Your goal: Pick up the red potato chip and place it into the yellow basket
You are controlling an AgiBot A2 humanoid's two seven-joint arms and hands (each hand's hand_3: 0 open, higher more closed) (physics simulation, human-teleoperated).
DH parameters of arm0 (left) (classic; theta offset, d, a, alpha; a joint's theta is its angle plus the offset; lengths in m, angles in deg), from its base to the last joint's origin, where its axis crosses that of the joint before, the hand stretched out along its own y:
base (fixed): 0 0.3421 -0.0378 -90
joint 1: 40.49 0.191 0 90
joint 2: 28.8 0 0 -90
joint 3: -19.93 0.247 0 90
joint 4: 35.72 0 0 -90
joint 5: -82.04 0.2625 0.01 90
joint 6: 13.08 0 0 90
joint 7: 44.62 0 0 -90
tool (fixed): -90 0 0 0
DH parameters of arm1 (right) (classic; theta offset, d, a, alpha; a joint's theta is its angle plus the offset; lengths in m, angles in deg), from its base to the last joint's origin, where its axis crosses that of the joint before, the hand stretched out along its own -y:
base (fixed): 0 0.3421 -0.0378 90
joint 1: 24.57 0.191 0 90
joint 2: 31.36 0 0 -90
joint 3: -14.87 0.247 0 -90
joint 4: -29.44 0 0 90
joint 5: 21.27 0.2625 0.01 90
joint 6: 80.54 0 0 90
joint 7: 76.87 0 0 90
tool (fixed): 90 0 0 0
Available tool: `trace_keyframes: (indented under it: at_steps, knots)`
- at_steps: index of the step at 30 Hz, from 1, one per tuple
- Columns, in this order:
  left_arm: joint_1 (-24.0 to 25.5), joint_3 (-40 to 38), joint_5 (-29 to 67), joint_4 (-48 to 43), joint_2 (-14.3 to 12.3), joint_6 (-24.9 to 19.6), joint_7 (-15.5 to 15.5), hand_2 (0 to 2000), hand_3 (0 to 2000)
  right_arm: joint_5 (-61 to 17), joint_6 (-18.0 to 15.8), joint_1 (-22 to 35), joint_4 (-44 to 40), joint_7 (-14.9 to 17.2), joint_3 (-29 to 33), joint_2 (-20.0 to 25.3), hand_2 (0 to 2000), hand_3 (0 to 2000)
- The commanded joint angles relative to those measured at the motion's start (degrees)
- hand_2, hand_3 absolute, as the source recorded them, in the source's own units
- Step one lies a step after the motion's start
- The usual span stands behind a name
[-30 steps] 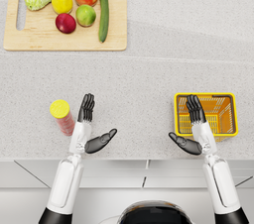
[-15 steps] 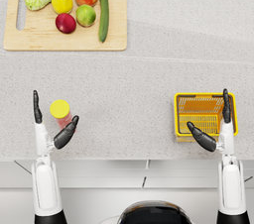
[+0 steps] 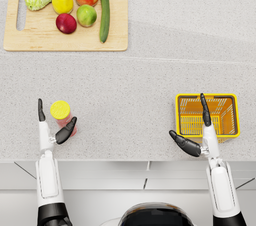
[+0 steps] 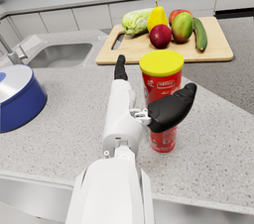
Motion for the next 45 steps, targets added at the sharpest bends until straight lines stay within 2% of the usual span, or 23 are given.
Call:
trace_keyframes:
  at_steps: [1, 7, 8, 9, 11, 13, 15, 17, 20, 23, 29, 33, 37, 42, 43, 44, 45]
  knots:
    - [-3.68, 3.21, 0.00, 6.42, -0.41, 0.00, 0.00, 0, 0, 0.00, 0.00, 0.78, -0.61, 0.00, -1.54, 0.50, 0, 0]
    - [-9.73, 4.59, 0.01, 16.07, -1.70, 0.01, 0.00, 0, 0, 0.00, 0.00, 0.19, -1.16, 0.00, -1.57, 0.96, 0, 0]
    - [-10.12, 3.98, 0.02, 16.69, -1.81, 0.01, 0.00, 1361, 327, 0.00, 0.00, 0.17, -1.16, 0.00, -1.49, 1.07, 0, 0]
    - [-11.00, 3.60, 0.00, 18.62, -1.95, -0.55, 0.07, 2000, 653, 0.00, 0.00, -0.22, -1.02, 0.00, -1.26, 1.02, 0, 0]
    - [-11.53, 2.97, -0.02, 19.71, -1.95, -3.77, 0.23, 2000, 1307, 0.00, 0.00, -0.63, -0.77, 0.00, -0.44, 1.07, 0, 0]
    - [-9.55, 2.37, -0.03, 15.25, -1.89, -4.59, 0.26, 2000, 1960, 0.00, 0.00, -0.97, -0.63, 0.00, -0.36, 1.15, 0, 0]
    - [-4.32, 0.60, 0.02, -1.38, -2.10, -3.22, 0.22, 2000, 2000, 0.00, 0.00, -1.92, -0.83, 0.00, -1.02, 0.96, 0, 0]
    - [-3.40, 0.35, 0.05, -15.51, -2.42, -4.53, 0.10, 2000, 2000, 0.01, 0.00, -0.87, -2.34, 0.00, -3.44, 1.71, 0, 0]
    - [-6.77, 6.79, 0.04, -28.05, -2.85, -5.16, 0.02, 2000, 2000, 0.01, 0.00, 2.59, -4.41, 0.00, -7.07, 4.32, 0, 0]
    - [-10.98, 12.87, 0.03, -34.90, -5.31, -5.54, 0.09, 2000, 2000, 0.01, 0.00, 5.12, -7.16, 0.00, -10.80, 6.61, 0, 0]
    - [-15.93, 23.70, 0.01, -36.15, -12.09, -6.16, 0.26, 2000, 2000, 0.01, 0.00, 10.42, -10.28, 0.00, -13.33, 11.10, 0, 0]
    - [-17.21, 28.11, 0.01, -33.88, -14.70, -6.60, 0.22, 2000, 2000, 0.01, 0.00, 12.76, -11.14, 0.00, -14.14, 13.15, 0, 0]
    - [-17.89, 32.05, 0.08, -32.22, -15.45, -6.74, 0.16, 2000, 2000, -0.04, 0.23, 15.28, -13.38, 0.03, -14.96, 15.11, 0, 0]
    - [-18.14, 35.19, 0.48, -30.60, -14.31, -6.64, -0.23, 2000, 2000, -0.27, 0.16, 16.95, -14.13, 0.20, -14.51, 15.31, 0, 0]
    - [-18.29, 35.43, 0.50, -30.60, -14.04, -6.22, -0.22, 2000, 2000, -0.31, -0.28, 16.87, -13.95, 0.26, -14.30, 15.04, 1361, 327]
    - [-18.79, 35.44, 0.51, -30.42, -14.03, -4.68, -0.09, 2000, 2000, -0.35, -5.47, 17.23, -14.27, 0.27, -13.90, 14.95, 2000, 653]
    - [-19.10, 35.34, 0.49, -30.30, -13.85, -3.46, 0.05, 2000, 2000, -0.36, -8.87, 17.25, -14.35, 0.35, -14.23, 14.59, 2000, 980]
